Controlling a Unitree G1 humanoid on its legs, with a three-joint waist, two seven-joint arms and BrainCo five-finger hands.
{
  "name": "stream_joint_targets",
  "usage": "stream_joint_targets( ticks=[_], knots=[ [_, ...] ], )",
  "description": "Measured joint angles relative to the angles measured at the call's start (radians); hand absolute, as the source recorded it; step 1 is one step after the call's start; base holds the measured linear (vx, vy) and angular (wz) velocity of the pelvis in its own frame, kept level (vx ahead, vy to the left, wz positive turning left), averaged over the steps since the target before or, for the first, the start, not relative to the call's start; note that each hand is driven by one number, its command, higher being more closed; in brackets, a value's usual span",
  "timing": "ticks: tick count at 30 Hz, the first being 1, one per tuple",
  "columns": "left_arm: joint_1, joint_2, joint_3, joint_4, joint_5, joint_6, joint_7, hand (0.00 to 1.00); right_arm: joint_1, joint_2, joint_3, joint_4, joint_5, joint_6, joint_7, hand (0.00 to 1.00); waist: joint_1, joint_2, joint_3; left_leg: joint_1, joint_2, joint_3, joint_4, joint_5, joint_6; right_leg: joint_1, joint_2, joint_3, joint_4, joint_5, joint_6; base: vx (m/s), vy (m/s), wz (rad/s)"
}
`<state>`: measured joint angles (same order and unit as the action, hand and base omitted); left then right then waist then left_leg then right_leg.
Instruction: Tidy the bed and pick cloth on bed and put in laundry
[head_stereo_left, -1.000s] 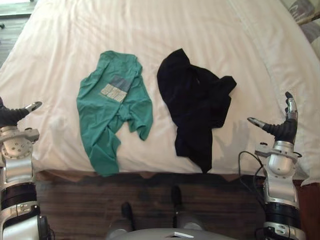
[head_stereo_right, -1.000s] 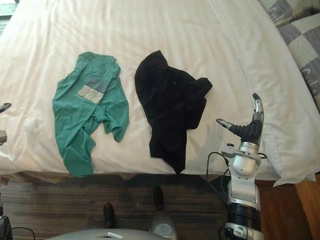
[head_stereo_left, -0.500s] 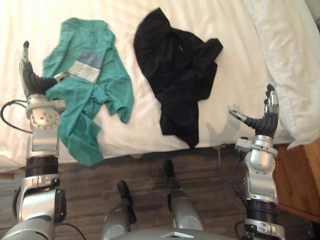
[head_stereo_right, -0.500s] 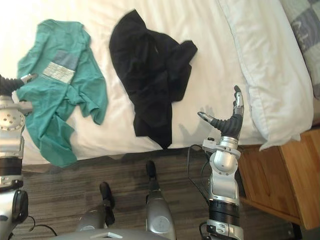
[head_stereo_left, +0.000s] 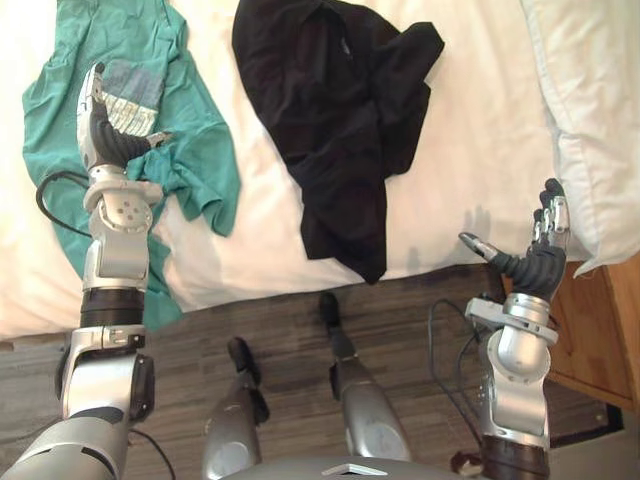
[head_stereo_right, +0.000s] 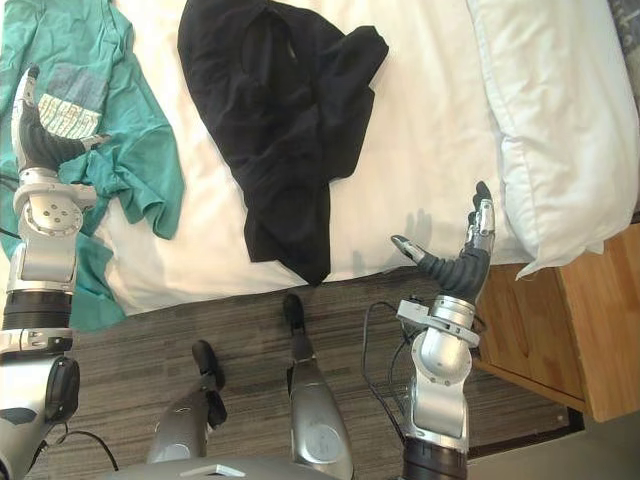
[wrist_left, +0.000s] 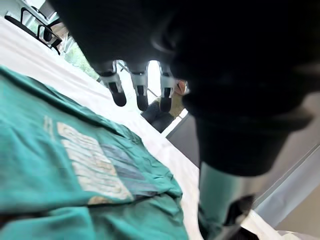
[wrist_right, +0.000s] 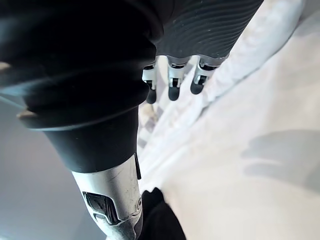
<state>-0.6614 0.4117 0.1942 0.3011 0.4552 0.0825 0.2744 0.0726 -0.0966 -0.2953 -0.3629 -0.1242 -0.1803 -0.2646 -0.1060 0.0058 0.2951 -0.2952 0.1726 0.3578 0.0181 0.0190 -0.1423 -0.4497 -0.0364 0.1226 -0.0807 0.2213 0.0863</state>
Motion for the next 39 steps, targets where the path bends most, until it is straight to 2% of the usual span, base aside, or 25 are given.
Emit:
stream_joint_targets(
  ticks=[3, 8, 9, 12, 17, 23, 26, 28, 29, 31, 33, 34, 36, 39],
  knots=[
    [0.016, -0.001, 0.001, 0.004, 0.019, 0.02, -0.025, 0.0, 0.018, 0.009, 0.0, -0.017, 0.0, 0.0, 0.0, 0.0, 0.004, 0.0, 0.0, -0.008, 0.006, 0.0, 0.007, 0.0, -0.001, -0.003, 0.001, -0.005, 0.0, 0.001, 0.001, 0.0, -0.006, 0.06],
    [0.018, 0.006, 0.04, 0.035, 0.023, 0.038, -0.082, 0.0, 0.049, 0.01, 0.002, -0.018, 0.0, 0.0, 0.003, 0.0, 0.028, 0.0, 0.0, -0.033, 0.023, 0.002, 0.018, -0.001, -0.003, -0.004, 0.002, -0.036, 0.0, 0.001, 0.001, -0.01, -0.023, 0.16],
    [0.032, 0.014, 0.056, 0.037, 0.031, 0.045, -0.096, 1.0, 0.05, 0.01, 0.003, -0.018, 0.001, 0.0, 0.004, 0.0, 0.029, 0.001, 0.0, -0.039, 0.029, 0.009, 0.018, 0.001, 0.0, -0.008, 0.002, -0.049, 0.0, 0.001, 0.001, -0.02, -0.029, 0.21],
    [0.108, 0.017, 0.085, 0.032, 0.041, 0.041, -0.134, 1.0, 0.051, 0.01, 0.012, -0.028, 0.001, 0.001, 0.015, 0.0, 0.043, 0.001, 0.0, -0.039, 0.038, 0.029, 0.021, 0.012, -0.007, -0.013, 0.003, -0.054, 0.0, 0.001, 0.001, 0.01, -0.031, 0.08],
    [0.249, 0.01, 0.147, -0.04, 0.079, -0.032, -0.196, 1.0, 0.032, 0.004, 0.017, -0.098, 0.002, 0.002, 0.063, 0.0, 0.073, 0.002, -0.001, -0.062, 0.051, 0.031, 0.042, 0.011, -0.007, -0.031, 0.01, -0.055, 0.0, 0.002, -0.001, 0.0, -0.025, -0.02],
    [0.328, 0.007, 0.181, 0.04, 0.078, -0.137, -0.225, 1.0, -0.04, -0.065, 0.054, -0.097, 0.019, -0.013, 0.092, 0.0, 0.084, 0.016, -0.011, -0.051, 0.064, 0.024, 0.032, 0.006, -0.007, -0.005, 0.018, -0.075, 0.0, 0.002, -0.001, -0.02, -0.037, 0.05],
    [0.364, 0.008, 0.182, 0.042, 0.078, -0.161, -0.235, 1.0, -0.063, -0.092, 0.063, -0.097, 0.021, -0.031, 0.111, 0.0, 0.096, 0.027, -0.02, -0.048, 0.069, 0.024, 0.011, 0.019, -0.014, -0.009, 0.026, -0.08, 0.0, 0.002, 0.0, -0.01, -0.045, 0.05],
    [0.381, 0.012, 0.172, 0.024, 0.079, -0.162, -0.237, 1.0, -0.079, -0.117, 0.063, -0.096, 0.021, -0.035, 0.111, 0.0, 0.099, 0.034, -0.026, -0.045, 0.069, 0.023, -0.017, 0.039, -0.019, -0.017, 0.031, -0.084, 0.0, -0.001, 0.001, -0.01, -0.049, 0.04],
    [0.412, 0.016, 0.155, -0.041, 0.076, -0.153, -0.244, 1.0, -0.092, -0.139, 0.061, -0.095, 0.02, -0.038, 0.11, 0.0, 0.101, 0.034, -0.03, -0.046, 0.068, 0.022, -0.036, 0.056, -0.018, -0.025, 0.032, -0.088, 0.0, -0.003, 0.001, -0.01, -0.056, 0.1],
    [0.477, 0.017, 0.134, -0.144, 0.022, -0.153, -0.266, 1.0, -0.104, -0.175, 0.054, -0.09, 0.016, -0.041, 0.107, 0.0, 0.1, 0.037, -0.031, -0.044, 0.067, -0.003, -0.05, 0.08, -0.026, -0.028, 0.034, -0.109, 0.0, -0.007, -0.004, 0.01, -0.047, 0.2],
    [0.592, -0.012, 0.105, -0.285, -0.14, -0.169, -0.299, 1.0, -0.108, -0.218, 0.042, -0.08, -0.005, -0.041, 0.103, 0.0, 0.109, 0.038, -0.032, -0.042, 0.068, -0.037, -0.061, 0.094, -0.03, -0.013, 0.035, -0.138, 0.0, -0.007, -0.005, 0.02, -0.033, 0.32],
    [0.626, -0.026, 0.097, -0.32, -0.166, -0.171, -0.308, 1.0, -0.114, -0.231, 0.037, -0.069, -0.012, -0.041, 0.102, 0.0, 0.111, 0.038, -0.032, -0.037, 0.067, -0.048, -0.061, 0.095, -0.03, -0.003, 0.035, -0.144, 0.0, -0.007, -0.005, 0.0, -0.002, 0.41],
    [0.749, -0.084, 0.059, -0.444, -0.326, -0.188, -0.342, 1.0, -0.144, -0.288, 0.031, 0.026, -0.082, -0.039, 0.1, 0.0, 0.116, 0.039, -0.032, -0.015, 0.06, -0.088, -0.062, 0.099, -0.026, 0.04, 0.029, -0.177, 0.0, -0.008, -0.006, -0.01, 0.031, 0.49],
    [0.834, -0.119, 0.042, -0.531, -0.491, -0.215, -0.355, 1.0, -0.197, -0.36, 0.024, 0.151, -0.163, -0.029, 0.09, 0.0, 0.128, 0.038, -0.033, -0.014, 0.037, -0.12, -0.069, 0.111, -0.015, 0.061, 0.013, -0.194, 0.0, -0.019, -0.017, -0.04, 0.048, 0.45]
  ],
)
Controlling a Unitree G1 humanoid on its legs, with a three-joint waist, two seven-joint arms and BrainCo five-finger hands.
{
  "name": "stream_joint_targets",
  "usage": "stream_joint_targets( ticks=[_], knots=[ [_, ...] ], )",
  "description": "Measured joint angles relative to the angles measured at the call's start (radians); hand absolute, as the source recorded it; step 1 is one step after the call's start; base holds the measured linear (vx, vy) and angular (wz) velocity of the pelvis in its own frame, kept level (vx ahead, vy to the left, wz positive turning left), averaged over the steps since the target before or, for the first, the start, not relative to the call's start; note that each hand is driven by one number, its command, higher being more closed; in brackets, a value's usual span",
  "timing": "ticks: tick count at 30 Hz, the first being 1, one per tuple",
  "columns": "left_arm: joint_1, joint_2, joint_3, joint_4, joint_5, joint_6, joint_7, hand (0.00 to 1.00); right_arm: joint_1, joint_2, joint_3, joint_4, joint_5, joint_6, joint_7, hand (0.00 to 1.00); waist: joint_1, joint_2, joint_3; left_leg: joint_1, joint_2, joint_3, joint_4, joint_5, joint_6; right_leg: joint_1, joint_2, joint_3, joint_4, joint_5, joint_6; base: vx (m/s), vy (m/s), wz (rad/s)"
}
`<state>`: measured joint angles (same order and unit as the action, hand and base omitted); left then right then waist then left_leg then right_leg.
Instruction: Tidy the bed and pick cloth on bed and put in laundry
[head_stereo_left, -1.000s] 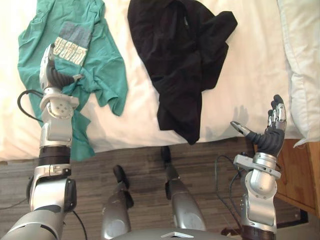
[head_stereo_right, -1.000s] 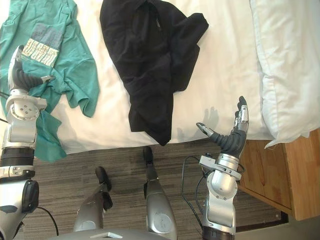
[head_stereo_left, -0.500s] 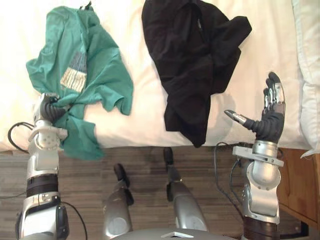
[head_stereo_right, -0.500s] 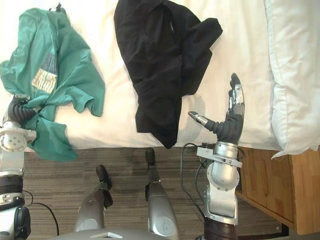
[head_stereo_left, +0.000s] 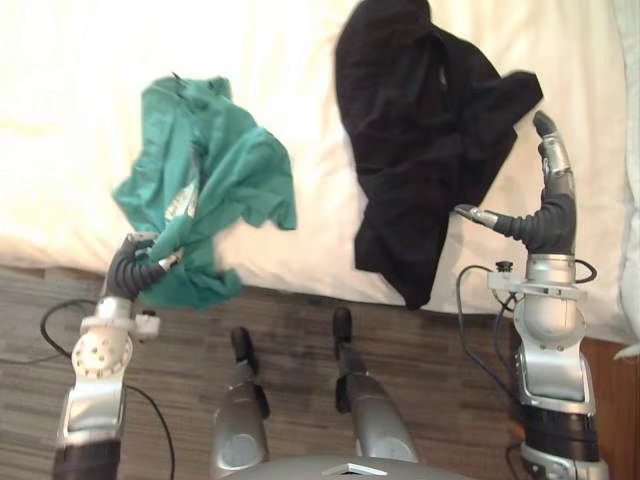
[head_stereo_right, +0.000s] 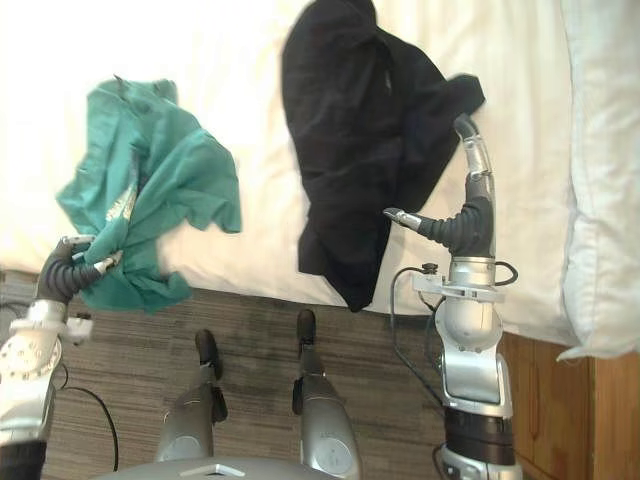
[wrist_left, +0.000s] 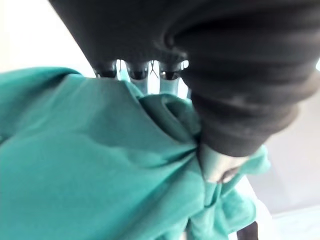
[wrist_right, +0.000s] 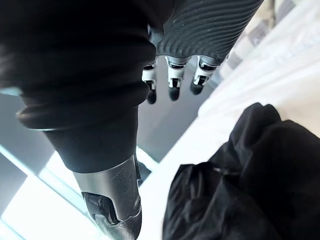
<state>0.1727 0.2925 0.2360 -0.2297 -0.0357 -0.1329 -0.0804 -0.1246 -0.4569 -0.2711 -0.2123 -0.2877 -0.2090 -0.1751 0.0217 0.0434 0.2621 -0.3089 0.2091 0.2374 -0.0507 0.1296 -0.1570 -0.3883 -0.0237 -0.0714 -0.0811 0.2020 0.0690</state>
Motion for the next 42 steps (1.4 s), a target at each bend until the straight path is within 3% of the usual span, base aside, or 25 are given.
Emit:
stream_joint_targets(
  ticks=[3, 7, 9, 10, 12, 14, 19, 23, 24, 28, 30, 32, 34, 37, 42],
  knots=[
    [0.082, 0.003, 0.009, -0.059, -0.225, -0.032, -0.023, 1.0, -0.149, -0.148, 0.002, 0.264, -0.074, 0.046, -0.001, 0.0, 0.009, 0.006, 0.0, -0.001, -0.039, -0.016, -0.026, 0.015, 0.014, -0.003, -0.033, 0.003, 0.0, -0.005, 0.005, -0.09, 0.077, 0.23],
    [0.114, 0.011, 0.033, -0.066, -0.388, -0.066, -0.036, 1.0, -0.246, -0.266, 0.022, 0.402, -0.075, 0.086, -0.007, 0.0, 0.008, 0.006, 0.0, -0.01, -0.057, -0.016, -0.026, 0.024, 0.02, -0.018, -0.049, 0.015, -0.001, -0.003, 0.014, -0.07, 0.051, 0.0],
    [0.058, 0.01, -0.023, 0.034, -0.46, -0.11, -0.032, 1.0, -0.322, -0.314, 0.106, 0.471, -0.094, 0.089, -0.01, 0.0, 0.004, 0.008, 0.001, -0.023, -0.064, -0.013, -0.026, 0.028, 0.019, -0.039, -0.053, 0.037, -0.001, 0.007, 0.024, -0.07, 0.035, -0.14],
    [-0.012, 0.01, -0.066, 0.118, -0.459, -0.105, -0.011, 1.0, -0.374, -0.326, 0.163, 0.52, -0.117, 0.103, -0.009, 0.0, 0.004, 0.01, 0.002, -0.031, -0.068, -0.01, -0.027, 0.036, 0.016, -0.05, -0.057, 0.043, -0.001, 0.014, 0.023, -0.07, 0.026, -0.13],
    [-0.224, 0.01, -0.144, 0.335, -0.465, -0.081, 0.027, 1.0, -0.548, -0.336, 0.345, 0.709, -0.152, 0.113, -0.009, 0.0, -0.006, 0.016, 0.019, -0.059, -0.073, -0.012, -0.03, 0.058, 0.026, -0.078, -0.061, 0.047, 0.0, 0.035, 0.029, -0.09, 0.013, -0.01],
    [-0.37, 0.025, -0.171, 0.433, -0.501, -0.081, 0.047, 1.0, -0.645, -0.337, 0.421, 0.818, -0.151, 0.116, -0.01, 0.0, -0.007, 0.018, 0.052, -0.073, -0.073, -0.014, -0.034, 0.072, 0.031, -0.091, -0.063, 0.046, 0.0, 0.047, 0.026, -0.13, -0.008, 0.05],
    [-0.586, 0.048, -0.247, 0.595, -0.612, -0.1, 0.098, 1.0, -0.746, -0.3, 0.484, 0.903, -0.151, 0.135, -0.01, 0.0, -0.012, 0.023, 0.071, -0.088, -0.065, -0.022, -0.035, 0.09, 0.032, -0.096, -0.061, 0.029, 0.0, 0.064, 0.012, -0.08, -0.002, 0.08],
    [-0.685, 0.018, -0.263, 0.729, -0.613, -0.134, 0.168, 1.0, -0.788, -0.174, 0.484, 0.9, -0.173, 0.177, -0.065, 0.0, -0.015, 0.023, 0.072, -0.085, -0.054, -0.026, -0.035, 0.1, 0.019, -0.096, -0.05, 0.031, 0.0, 0.062, 0.003, -0.08, -0.022, -0.04],
    [-0.704, 0.008, -0.264, 0.752, -0.618, -0.141, 0.187, 1.0, -0.791, -0.133, 0.481, 0.899, -0.171, 0.184, -0.098, 1.0, -0.015, 0.023, 0.072, -0.084, -0.049, -0.026, -0.035, 0.103, 0.015, -0.096, -0.044, 0.034, -0.001, 0.062, 0.002, -0.12, -0.035, -0.07],
    [-0.737, -0.018, -0.27, 0.802, -0.636, -0.15, 0.213, 1.0, -0.791, 0.003, 0.448, 0.898, -0.097, 0.185, -0.149, 1.0, -0.012, 0.029, 0.074, -0.077, -0.018, -0.029, -0.036, 0.105, 0.01, -0.093, -0.018, 0.047, -0.001, 0.035, 0.01, -0.11, -0.04, -0.12],
    [-0.771, -0.021, -0.281, 0.828, -0.641, -0.15, 0.222, 1.0, -0.787, 0.052, 0.429, 0.904, -0.044, 0.176, -0.167, 1.0, -0.016, 0.04, 0.083, -0.075, 0.001, -0.059, -0.036, 0.114, -0.012, -0.087, 0.004, 0.039, 0.046, 0.041, -0.04, -0.09, -0.062, 0.15],
    [-0.796, -0.032, -0.291, 0.852, -0.651, -0.148, 0.226, 1.0, -0.796, 0.089, 0.405, 0.911, 0.047, 0.157, -0.167, 1.0, -0.005, 0.042, 0.085, -0.076, 0.014, -0.075, -0.036, 0.118, -0.024, -0.072, 0.022, 0.025, 0.026, 0.04, -0.038, -0.08, -0.057, 0.17],
    [-0.832, -0.045, -0.299, 0.897, -0.656, -0.149, 0.233, 1.0, -0.795, 0.132, 0.396, 0.941, 0.147, 0.116, -0.166, 1.0, -0.011, 0.042, 0.085, -0.073, 0.021, -0.077, -0.036, 0.113, -0.029, -0.051, 0.026, 0.017, 0.0, 0.041, -0.038, -0.08, -0.013, 0.05],
    [-0.867, -0.061, -0.308, 0.953, -0.66, -0.143, 0.246, 1.0, -0.765, 0.19, 0.352, 0.946, 0.293, 0.092, -0.162, 1.0, -0.022, 0.042, 0.085, -0.055, 0.019, -0.078, -0.036, 0.113, -0.029, -0.024, 0.02, 0.004, 0.0, 0.044, -0.033, -0.05, 0.039, 0.17],
    [-0.774, -0.128, -0.317, 0.942, -0.645, -0.129, 0.254, 1.0, -0.555, 0.316, 0.351, 0.899, 0.54, -0.009, -0.083, 1.0, -0.025, 0.04, 0.083, 0.031, 0.009, -0.077, -0.035, 0.108, -0.021, 0.068, 0.01, -0.001, 0.0, 0.037, -0.031, -0.03, 0.033, 0.08]
  ],
)
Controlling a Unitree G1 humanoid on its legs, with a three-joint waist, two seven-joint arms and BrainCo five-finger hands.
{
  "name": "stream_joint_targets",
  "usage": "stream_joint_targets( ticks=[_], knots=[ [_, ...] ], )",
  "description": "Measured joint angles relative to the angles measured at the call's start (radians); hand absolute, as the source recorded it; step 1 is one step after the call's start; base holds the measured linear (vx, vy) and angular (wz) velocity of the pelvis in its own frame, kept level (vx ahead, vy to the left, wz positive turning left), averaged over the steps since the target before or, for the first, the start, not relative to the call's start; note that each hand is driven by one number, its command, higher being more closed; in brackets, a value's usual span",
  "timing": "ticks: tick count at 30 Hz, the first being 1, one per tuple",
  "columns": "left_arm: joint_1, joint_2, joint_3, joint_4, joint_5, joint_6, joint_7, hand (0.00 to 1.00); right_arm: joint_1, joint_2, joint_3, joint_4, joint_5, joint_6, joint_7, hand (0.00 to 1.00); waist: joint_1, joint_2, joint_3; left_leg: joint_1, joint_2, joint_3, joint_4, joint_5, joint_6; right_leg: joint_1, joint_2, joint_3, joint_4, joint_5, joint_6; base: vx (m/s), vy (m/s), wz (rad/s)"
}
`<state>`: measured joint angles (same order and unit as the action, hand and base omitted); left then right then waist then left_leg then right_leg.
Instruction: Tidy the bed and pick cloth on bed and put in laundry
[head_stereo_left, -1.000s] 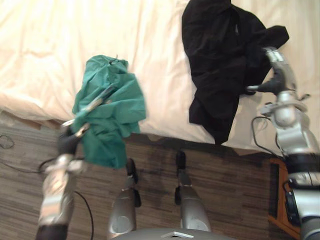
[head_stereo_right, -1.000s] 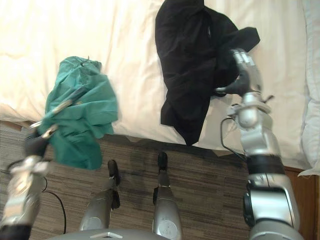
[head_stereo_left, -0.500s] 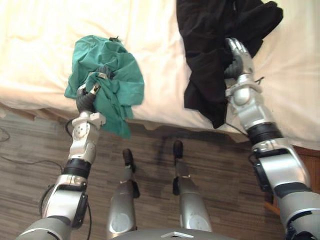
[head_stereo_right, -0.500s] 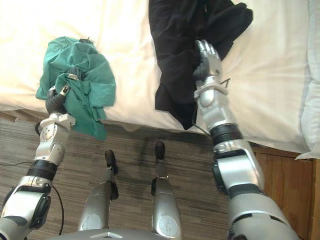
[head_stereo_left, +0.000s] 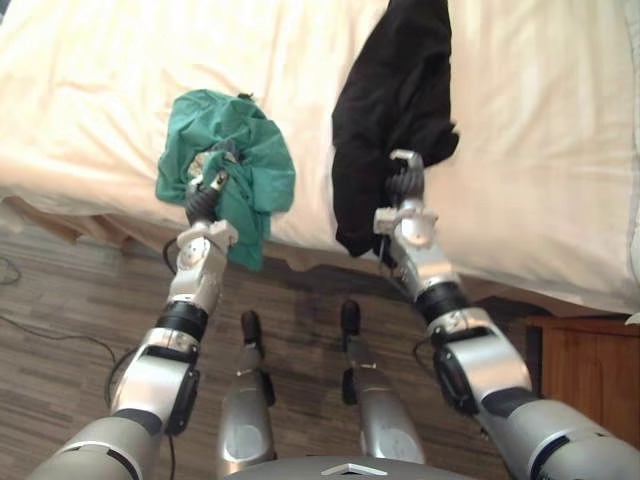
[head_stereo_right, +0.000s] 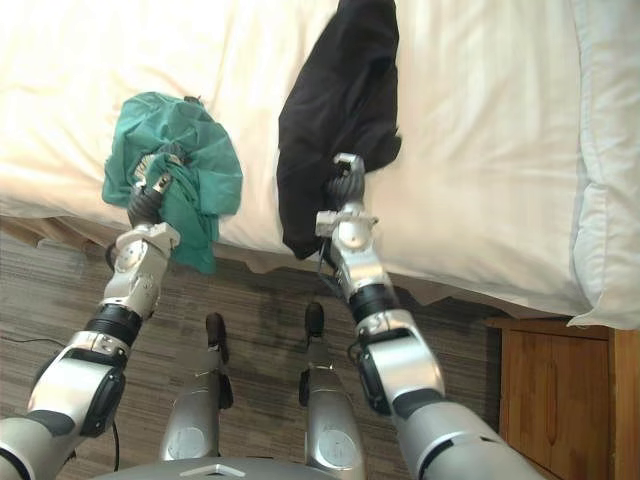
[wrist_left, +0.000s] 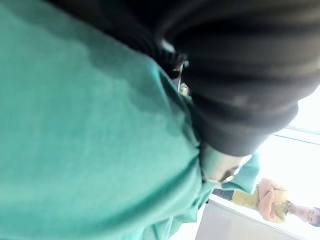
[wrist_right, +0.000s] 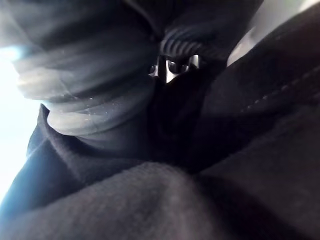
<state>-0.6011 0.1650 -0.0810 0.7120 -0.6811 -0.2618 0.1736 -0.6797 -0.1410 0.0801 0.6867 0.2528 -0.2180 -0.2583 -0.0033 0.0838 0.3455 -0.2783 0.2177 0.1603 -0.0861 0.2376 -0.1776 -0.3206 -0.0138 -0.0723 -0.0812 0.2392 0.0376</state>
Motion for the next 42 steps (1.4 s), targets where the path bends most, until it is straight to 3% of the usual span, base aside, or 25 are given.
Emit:
stream_joint_targets(
  ticks=[5, 7, 8, 9, 10, 11, 12, 14, 15, 16, 17, 18, 20, 23, 27, 28, 29, 31, 33, 35, 36, 37, 38, 40, 42],
  knots=[
    [0.255, -0.067, 0.022, -0.075, 0.039, 0.019, 0.003, 1.0, 0.217, 0.002, 0.032, -0.056, 0.132, -0.054, 0.132, 1.0, -0.023, -0.005, -0.023, 0.064, -0.009, -0.014, 0.0, -0.033, 0.018, 0.089, -0.012, -0.061, 0.001, -0.04, 0.003, -0.01, 0.006, 0.26],
    [0.384, -0.118, 0.024, -0.082, 0.039, 0.037, -0.001, 1.0, 0.353, -0.018, 0.02, -0.097, 0.142, -0.053, 0.168, 1.0, -0.033, -0.009, -0.073, 0.074, -0.018, 0.093, 0.0, -0.126, 0.141, 0.124, -0.043, -0.122, 0.004, -0.051, 0.007, 0.05, 0.031, 0.92],
    [0.464, -0.141, 0.027, -0.12, 0.044, 0.046, -0.008, 1.0, 0.449, -0.029, 0.0, -0.117, 0.141, -0.051, 0.19, 1.0, -0.043, -0.033, -0.103, 0.084, -0.046, 0.174, 0.002, -0.247, 0.226, 0.143, -0.094, -0.18, 0.004, -0.069, 0.002, 0.15, 0.101, 1.43],
    [0.531, -0.15, 0.033, -0.15, 0.058, 0.046, -0.015, 1.0, 0.526, -0.031, -0.016, -0.111, 0.136, -0.045, 0.199, 1.0, -0.04, -0.059, -0.128, 0.093, -0.058, 0.278, 0.056, -0.21, 0.206, 0.158, -0.15, -0.222, 0.012, -0.092, 0.003, 0.18, 0.124, 1.38],
    [0.556, -0.151, 0.033, -0.152, 0.059, 0.047, -0.017, 1.0, 0.559, -0.033, -0.021, -0.11, 0.135, -0.038, 0.203, 1.0, -0.039, -0.058, -0.136, 0.099, -0.057, 0.316, 0.099, -0.172, 0.202, 0.167, -0.16, -0.244, 0.029, -0.102, 0.013, 0.16, 0.115, 1.09],
    [0.595, -0.159, 0.037, -0.156, 0.067, 0.049, -0.025, 1.0, 0.606, -0.041, -0.025, -0.112, 0.127, -0.03, 0.208, 1.0, -0.043, -0.034, -0.151, 0.126, -0.045, 0.358, 0.141, -0.066, 0.206, 0.183, -0.155, -0.274, 0.065, -0.133, 0.025, 0.14, 0.081, 1.0],
    [0.638, -0.167, 0.041, -0.171, 0.081, 0.052, -0.031, 1.0, 0.643, -0.046, -0.031, -0.109, 0.1, -0.017, 0.209, 1.0, -0.058, -0.007, -0.168, 0.136, -0.043, 0.368, 0.107, -0.077, 0.167, 0.197, -0.152, -0.321, 0.1, -0.163, 0.029, 0.17, 0.187, 1.6],
    [0.678, -0.157, 0.038, -0.242, 0.108, 0.055, -0.048, 1.0, 0.719, -0.028, -0.036, -0.086, 0.052, 0.025, 0.209, 1.0, -0.054, -0.02, -0.19, 0.148, -0.075, 0.366, 0.018, -0.06, 0.177, 0.223, -0.192, -0.442, 0.138, -0.205, 0.035, 0.13, 0.251, 1.75],
    [0.693, -0.153, 0.038, -0.258, 0.131, 0.063, -0.056, 1.0, 0.757, -0.012, -0.031, -0.074, 0.009, 0.063, 0.209, 1.0, -0.063, -0.04, -0.214, 0.143, -0.087, 0.48, 0.002, -0.152, 0.186, 0.252, -0.228, -0.535, 0.136, -0.199, 0.054, 0.08, 0.177, 1.58],
    [0.698, -0.155, 0.036, -0.259, 0.14, 0.065, -0.058, 1.0, 0.775, -0.009, -0.027, -0.08, -0.007, 0.071, 0.209, 1.0, -0.07, -0.043, -0.216, 0.148, -0.091, 0.528, 0.005, -0.17, 0.189, 0.271, -0.245, -0.575, 0.136, -0.197, 0.057, 0.11, 0.204, 1.94],
    [0.699, -0.158, 0.029, -0.264, 0.148, 0.067, -0.064, 1.0, 0.799, -0.005, -0.024, -0.083, -0.029, 0.078, 0.21, 1.0, -0.074, -0.042, -0.216, 0.158, -0.091, 0.587, 0.008, -0.162, 0.203, 0.307, -0.26, -0.626, 0.14, -0.2, 0.061, 0.08, 0.228, 1.74],
    [0.712, -0.159, 0.024, -0.28, 0.16, 0.068, -0.074, 1.0, 0.824, 0.004, -0.023, -0.091, -0.058, 0.097, 0.213, 1.0, -0.076, -0.032, -0.221, 0.155, -0.078, 0.604, 0.035, -0.081, 0.229, 0.356, -0.267, -0.697, 0.16, -0.204, 0.073, 0.07, 0.225, 1.68],
    [0.738, -0.145, 0.018, -0.316, 0.17, 0.074, -0.078, 1.0, 0.862, 0.033, -0.023, -0.144, -0.069, 0.114, 0.214, 1.0, -0.066, -0.043, -0.227, 0.155, -0.106, 0.518, 0.038, -0.088, 0.244, 0.401, -0.298, -0.781, 0.213, -0.2, 0.066, 0.04, 0.183, 1.51],
    [0.804, -0.098, 0.057, -0.356, 0.173, 0.088, -0.095, 1.0, 0.885, 0.099, -0.026, -0.254, -0.083, 0.113, 0.23, 1.0, -0.05, -0.071, -0.234, 0.147, -0.152, 0.377, 0.008, -0.071, 0.268, 0.443, -0.249, -0.805, 0.196, -0.252, 0.049, 0.02, 0.008, 1.31],
    [1.022, -0.11, 0.059, -0.586, 0.162, 0.104, -0.131, 1.0, 0.913, 0.111, -0.048, -0.331, -0.081, 0.111, 0.227, 1.0, 0.018, -0.069, -0.222, 0.136, -0.208, 0.18, 0.008, -0.073, 0.282, 0.506, -0.321, -0.925, 0.395, -0.235, 0.049, 0.03, -0.042, 1.47],
    [1.039, -0.108, 0.047, -0.599, 0.162, 0.102, -0.137, 1.0, 0.914, 0.11, -0.05, -0.338, -0.081, 0.112, 0.226, 1.0, 0.029, -0.065, -0.219, 0.135, -0.217, 0.143, 0.008, -0.074, 0.29, 0.51, -0.333, -0.923, 0.44, -0.227, 0.03, 0.06, -0.01, 1.91],
    [1.056, -0.106, 0.027, -0.61, 0.167, 0.102, -0.144, 1.0, 0.933, 0.113, -0.051, -0.356, -0.081, 0.112, 0.226, 1.0, 0.035, -0.053, -0.211, 0.126, -0.23, 0.054, 0.008, -0.068, 0.304, 0.493, -0.344, -0.854, 0.537, -0.235, -0.047, 0.06, -0.04, 2.13],
    [1.021, -0.102, 0.004, -0.6, 0.183, 0.106, -0.143, 1.0, 0.931, 0.125, -0.041, -0.391, -0.082, 0.111, 0.225, 1.0, 0.025, -0.049, -0.182, 0.104, -0.255, -0.083, 0.008, -0.067, 0.307, 0.421, -0.239, -0.588, 0.534, -0.42, -0.033, 0.03, -0.046, 2.2],
    [0.978, -0.099, -0.038, -0.567, 0.195, 0.108, -0.144, 1.0, 0.941, 0.132, -0.021, -0.409, -0.083, 0.107, 0.225, 1.0, 0.01, -0.053, -0.156, 0.106, -0.299, -0.186, 0.008, -0.065, 0.303, 0.352, -0.132, -0.306, 0.512, -0.51, -0.027, 0.01, -0.01, 1.92],
    [0.955, -0.097, -0.067, -0.551, 0.205, 0.11, -0.143, 1.0, 0.975, 0.135, -0.012, -0.437, -0.083, 0.106, 0.222, 1.0, -0.008, -0.057, -0.148, 0.106, -0.329, -0.207, 0.002, -0.074, 0.3, 0.313, -0.08, -0.167, 0.508, -0.552, 0.006, 0.04, -0.024, 1.88],
    [0.938, -0.092, -0.074, -0.539, 0.216, 0.111, -0.143, 1.0, 0.984, 0.15, -0.009, -0.432, -0.085, 0.107, 0.216, 1.0, -0.02, -0.114, -0.136, 0.082, -0.375, -0.185, 0.07, -0.124, 0.276, 0.264, -0.101, -0.059, 0.468, -0.553, -0.001, 0.08, -0.045, 1.6],
    [0.936, -0.078, -0.071, -0.562, 0.216, 0.106, -0.141, 1.0, 0.994, 0.168, -0.002, -0.451, -0.086, 0.103, 0.212, 1.0, -0.019, -0.149, -0.136, -0.008, -0.391, -0.17, 0.332, -0.18, 0.354, 0.229, -0.146, -0.018, 0.453, -0.55, -0.014, 0.03, -0.082, 1.22],
    [0.931, -0.088, -0.085, -0.539, 0.221, 0.112, -0.132, 1.0, 0.987, 0.167, -0.007, -0.448, -0.094, 0.096, 0.201, 1.0, -0.011, -0.134, -0.102, -0.062, -0.378, -0.175, 0.51, -0.321, 0.323, 0.232, -0.132, 0.009, 0.494, -0.528, 0.088, 0.02, -0.076, 0.45],
    [0.965, -0.092, -0.091, -0.551, 0.233, 0.123, -0.114, 1.0, 0.998, 0.167, 0.022, -0.446, -0.103, 0.096, 0.184, 1.0, 0.016, -0.145, -0.112, -0.036, -0.373, -0.167, 0.455, -0.311, 0.298, 0.236, -0.125, 0.037, 0.445, -0.505, 0.056, 0.02, -0.047, -0.23],
    [0.996, -0.092, -0.106, -0.585, 0.235, 0.122, -0.113, 1.0, 1.011, 0.173, 0.038, -0.485, -0.102, 0.089, 0.183, 1.0, 0.021, -0.139, -0.108, -0.036, -0.357, -0.159, 0.411, -0.288, 0.288, 0.245, -0.118, 0.044, 0.385, -0.452, 0.061, 0.03, -0.027, -0.31]
  ],
)
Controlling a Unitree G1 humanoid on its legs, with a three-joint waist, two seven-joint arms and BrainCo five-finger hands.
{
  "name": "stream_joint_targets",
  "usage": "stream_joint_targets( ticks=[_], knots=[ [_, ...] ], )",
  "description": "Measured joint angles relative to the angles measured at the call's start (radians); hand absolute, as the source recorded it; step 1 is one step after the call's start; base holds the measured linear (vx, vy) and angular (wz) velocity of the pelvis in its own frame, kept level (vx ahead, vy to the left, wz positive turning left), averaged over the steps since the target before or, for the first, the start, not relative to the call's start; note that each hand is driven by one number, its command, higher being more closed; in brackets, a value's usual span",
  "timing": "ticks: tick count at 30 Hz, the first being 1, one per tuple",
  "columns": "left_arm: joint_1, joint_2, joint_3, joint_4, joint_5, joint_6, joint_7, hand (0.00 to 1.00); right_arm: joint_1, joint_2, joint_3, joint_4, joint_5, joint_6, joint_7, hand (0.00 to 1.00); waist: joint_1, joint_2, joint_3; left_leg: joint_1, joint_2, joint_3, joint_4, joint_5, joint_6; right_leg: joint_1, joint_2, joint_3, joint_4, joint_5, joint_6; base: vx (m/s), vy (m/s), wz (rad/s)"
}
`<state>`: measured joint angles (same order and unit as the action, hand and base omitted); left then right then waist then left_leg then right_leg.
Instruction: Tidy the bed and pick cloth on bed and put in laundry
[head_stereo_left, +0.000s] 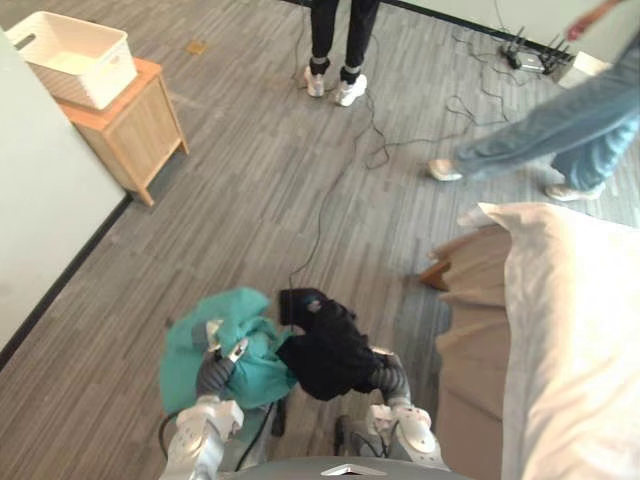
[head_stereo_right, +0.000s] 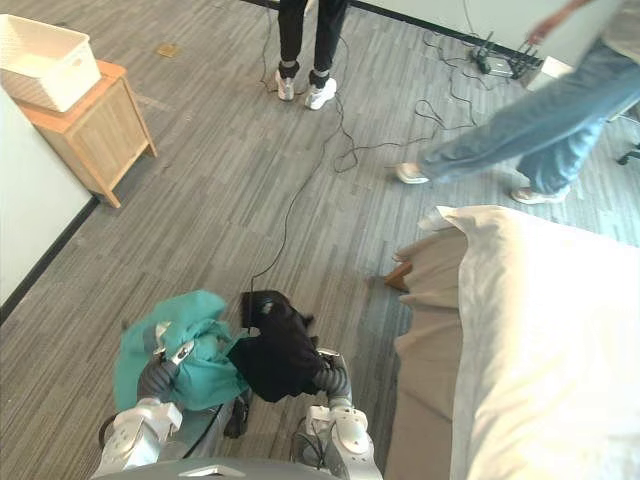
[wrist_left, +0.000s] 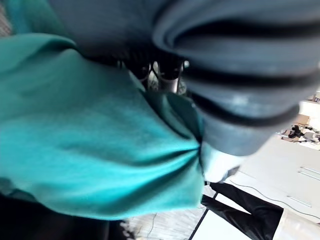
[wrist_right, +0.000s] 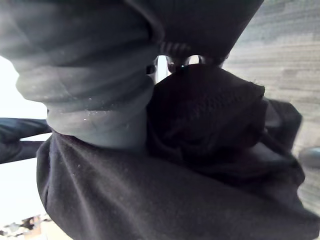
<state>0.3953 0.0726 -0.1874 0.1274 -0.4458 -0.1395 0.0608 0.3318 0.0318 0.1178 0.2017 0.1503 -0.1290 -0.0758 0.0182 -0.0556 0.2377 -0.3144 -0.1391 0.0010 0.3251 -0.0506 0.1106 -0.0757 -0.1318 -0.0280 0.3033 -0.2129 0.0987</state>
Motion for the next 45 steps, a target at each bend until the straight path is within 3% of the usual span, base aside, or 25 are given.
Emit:
stream_joint_targets(
  ticks=[1, 2, 7, 12, 15, 18, 22, 24, 25, 26, 27, 28, 31, 33, 34, 35, 36, 37, 38, 41, 42, 43, 45],
  knots=[
    [-0.002, -0.003, -0.013, -0.001, 0.011, 0.0, 0.001, 1.0, 0.002, 0.002, 0.0, -0.021, 0.0, -0.001, -0.001, 1.0, 0.004, 0.012, 0.014, -0.003, 0.012, 0.003, -0.002, 0.003, -0.003, 0.005, 0.011, -0.004, -0.026, 0.03, 0.006, -0.01, -0.011, -0.11],
    [-0.05, -0.051, -0.051, -0.077, 0.038, -0.021, 0.04, 1.0, 0.086, 0.017, 0.036, -0.15, 0.0, -0.021, -0.041, 1.0, 0.033, 0.021, 0.055, 0.042, 0.091, 0.084, -0.188, 0.121, -0.031, 0.003, 0.053, -0.033, -0.133, 0.103, -0.017, -0.01, -0.006, -0.08],
    [-0.05, -0.051, -0.054, -0.076, 0.038, -0.021, 0.04, 1.0, 0.086, 0.016, 0.037, -0.142, 0.0, -0.022, -0.041, 1.0, 0.033, 0.028, 0.051, 0.047, 0.09, 0.084, -0.193, 0.116, -0.028, 0.006, 0.053, -0.033, -0.135, 0.096, -0.025, 0.0, 0.0, -0.01],
    [-0.083, -0.041, -0.092, 0.062, 0.081, -0.02, 0.047, 1.0, 0.048, -0.007, 0.077, 0.057, -0.003, -0.018, -0.042, 1.0, 0.03, 0.03, 0.015, 0.142, 0.068, 0.087, -0.273, 0.125, -0.038, 0.062, 0.042, -0.031, -0.156, 0.071, -0.034, 0.04, -0.03, -0.01],
    [-0.114, -0.043, -0.129, 0.146, 0.1, -0.018, 0.069, 1.0, 0.021, -0.038, 0.114, 0.152, -0.042, -0.012, -0.044, 1.0, 0.03, 0.046, -0.008, 0.132, 0.067, 0.078, -0.179, 0.068, -0.039, 0.106, 0.041, -0.051, -0.163, 0.051, -0.037, 0.12, -0.06, 0.15],
    [-0.134, -0.042, -0.169, 0.2, 0.103, -0.018, 0.089, 1.0, 0.007, -0.079, 0.159, 0.179, -0.081, -0.002, -0.06, 1.0, 0.041, 0.079, -0.021, 0.084, 0.108, 0.066, 0.068, -0.073, -0.06, 0.197, 0.067, -0.073, -0.191, 0.03, -0.042, 0.16, -0.054, 0.07],
    [-0.171, -0.042, -0.169, 0.213, 0.101, -0.019, 0.107, 1.0, -0.039, -0.084, 0.164, 0.178, -0.119, 0.004, -0.079, 1.0, 0.062, 0.071, -0.031, 0.082, 0.11, 0.081, 0.047, -0.065, -0.056, 0.218, 0.067, -0.073, -0.245, 0.056, -0.037, 0.14, -0.045, 0.04],
    [-0.2, -0.04, -0.168, 0.226, 0.097, -0.02, 0.107, 1.0, -0.067, -0.084, 0.156, 0.177, -0.123, 0.007, -0.079, 1.0, 0.073, 0.066, -0.029, 0.059, 0.107, 0.105, 0.055, -0.033, -0.084, 0.223, 0.053, -0.074, -0.291, 0.087, -0.042, 0.09, -0.034, 0.01],
    [-0.207, -0.037, -0.168, 0.231, 0.097, -0.02, 0.107, 1.0, -0.074, -0.084, 0.155, 0.177, -0.131, 0.007, -0.079, 1.0, 0.073, 0.062, -0.023, 0.029, 0.104, 0.123, 0.08, -0.045, -0.092, 0.23, 0.044, -0.074, -0.294, 0.089, -0.042, 0.05, -0.026, -0.04],
    [-0.207, -0.039, -0.168, 0.24, 0.097, -0.02, 0.107, 1.0, -0.089, -0.093, 0.154, 0.17, -0.156, 0.014, -0.08, 1.0, 0.077, 0.06, -0.021, 0.032, 0.107, 0.134, 0.016, -0.046, -0.105, 0.237, 0.036, -0.072, -0.297, 0.089, -0.042, 0.06, -0.006, -0.14],
    [-0.202, -0.045, -0.181, 0.239, 0.097, -0.021, 0.106, 1.0, -0.078, -0.103, 0.155, 0.168, -0.164, 0.02, -0.081, 1.0, 0.08, 0.081, -0.033, 0.047, 0.13, 0.139, -0.076, 0.009, -0.113, 0.255, 0.043, -0.067, -0.32, 0.088, -0.042, 0.07, 0.0, -0.15],
    [-0.199, -0.044, -0.189, 0.241, 0.097, -0.021, 0.106, 1.0, -0.079, -0.103, 0.155, 0.17, -0.17, 0.024, -0.083, 1.0, 0.08, 0.083, -0.034, 0.057, 0.131, 0.157, -0.077, 0.032, -0.087, 0.268, 0.04, -0.064, -0.332, 0.086, -0.04, 0.11, 0.032, -0.23],
    [-0.185, -0.047, -0.191, 0.225, 0.097, -0.02, 0.108, 1.0, -0.084, -0.105, 0.179, 0.167, -0.2, 0.029, -0.086, 1.0, 0.09, 0.072, -0.035, 0.091, 0.108, 0.179, -0.102, -0.001, -0.06, 0.228, 0.012, -0.033, -0.243, 0.057, -0.029, 0.11, 0.061, -0.28],
    [-0.176, -0.032, -0.197, 0.221, 0.1, -0.02, 0.109, 1.0, -0.05, -0.099, 0.185, 0.166, -0.238, 0.029, -0.087, 1.0, 0.076, 0.059, -0.036, 0.164, 0.101, 0.189, -0.152, -0.014, -0.049, 0.115, 0.008, -0.007, 0.067, 0.015, -0.002, 0.15, 0.082, -0.23],
    [-0.175, -0.017, -0.203, 0.221, 0.105, -0.02, 0.109, 1.0, -0.045, -0.095, 0.191, 0.165, -0.245, 0.029, -0.087, 1.0, 0.065, 0.038, -0.037, 0.206, 0.088, 0.19, -0.188, -0.015, -0.049, 0.05, -0.002, 0.017, 0.233, 0.025, 0.011, 0.18, 0.085, -0.12],
    [-0.176, -0.004, -0.204, 0.221, 0.109, -0.02, 0.109, 1.0, -0.039, -0.088, 0.192, 0.162, -0.26, 0.032, -0.087, 1.0, 0.06, 0.023, -0.032, 0.241, 0.079, 0.19, -0.209, -0.016, -0.048, 0.015, -0.012, 0.026, 0.329, 0.049, 0.04, 0.23, 0.08, 0.01],
    [-0.175, 0.013, -0.209, 0.222, 0.123, -0.019, 0.112, 1.0, -0.025, -0.079, 0.193, 0.154, -0.279, 0.042, -0.087, 1.0, 0.044, 0.001, -0.031, 0.291, 0.068, 0.186, -0.243, -0.017, -0.046, -0.031, -0.025, 0.029, 0.459, 0.113, 0.05, 0.21, 0.054, 0.18],
    [-0.17, 0.033, -0.212, 0.222, 0.139, -0.018, 0.118, 1.0, 0.008, -0.078, 0.195, 0.122, -0.299, 0.05, -0.087, 1.0, 0.023, -0.004, -0.032, 0.337, 0.061, 0.164, -0.27, -0.022, -0.037, -0.078, -0.046, 0.001, 0.593, 0.156, 0.026, 0.29, 0.043, 0.33],
    [-0.173, 0.039, -0.208, 0.221, 0.148, -0.018, 0.131, 1.0, 0.035, -0.079, 0.196, 0.074, -0.316, 0.05, -0.091, 1.0, 0.007, -0.01, -0.035, 0.366, 0.062, 0.136, -0.272, -0.035, -0.018, -0.119, -0.056, -0.041, 0.665, 0.103, -0.002, 0.29, 0.015, 0.38],
    [-0.197, 0.039, -0.212, 0.219, 0.156, -0.018, 0.157, 1.0, 0.059, -0.074, 0.203, -0.043, -0.338, 0.048, -0.112, 1.0, -0.038, 0.01, -0.033, 0.394, 0.1, 0.063, -0.243, -0.081, 0.0, -0.203, -0.018, -0.143, 0.576, -0.015, -0.027, 0.38, -0.032, 0.63],
    [-0.208, 0.039, -0.212, 0.219, 0.157, -0.018, 0.163, 1.0, 0.059, -0.074, 0.208, -0.08, -0.344, 0.047, -0.115, 1.0, -0.048, 0.024, -0.031, 0.413, 0.12, 0.052, -0.232, -0.098, -0.02, -0.23, 0.007, -0.157, 0.463, -0.031, -0.029, 0.38, -0.061, 0.53],
    [-0.213, 0.038, -0.211, 0.219, 0.157, -0.018, 0.171, 1.0, 0.057, -0.074, 0.212, -0.095, -0.344, 0.047, -0.12, 1.0, -0.05, 0.03, -0.033, 0.424, 0.127, 0.049, -0.235, -0.105, -0.03, -0.243, 0.016, -0.157, 0.388, -0.028, -0.029, 0.43, -0.094, 0.34],
    [-0.242, 0.037, -0.2, 0.22, 0.167, -0.018, 0.187, 1.0, 0.052, -0.068, 0.213, -0.148, -0.343, 0.046, -0.125, 1.0, -0.052, 0.053, -0.034, 0.451, 0.143, 0.037, -0.241, -0.134, -0.067, -0.282, 0.022, -0.16, 0.13, 0.033, -0.048, 0.43, -0.128, 0.23]
  ],
)
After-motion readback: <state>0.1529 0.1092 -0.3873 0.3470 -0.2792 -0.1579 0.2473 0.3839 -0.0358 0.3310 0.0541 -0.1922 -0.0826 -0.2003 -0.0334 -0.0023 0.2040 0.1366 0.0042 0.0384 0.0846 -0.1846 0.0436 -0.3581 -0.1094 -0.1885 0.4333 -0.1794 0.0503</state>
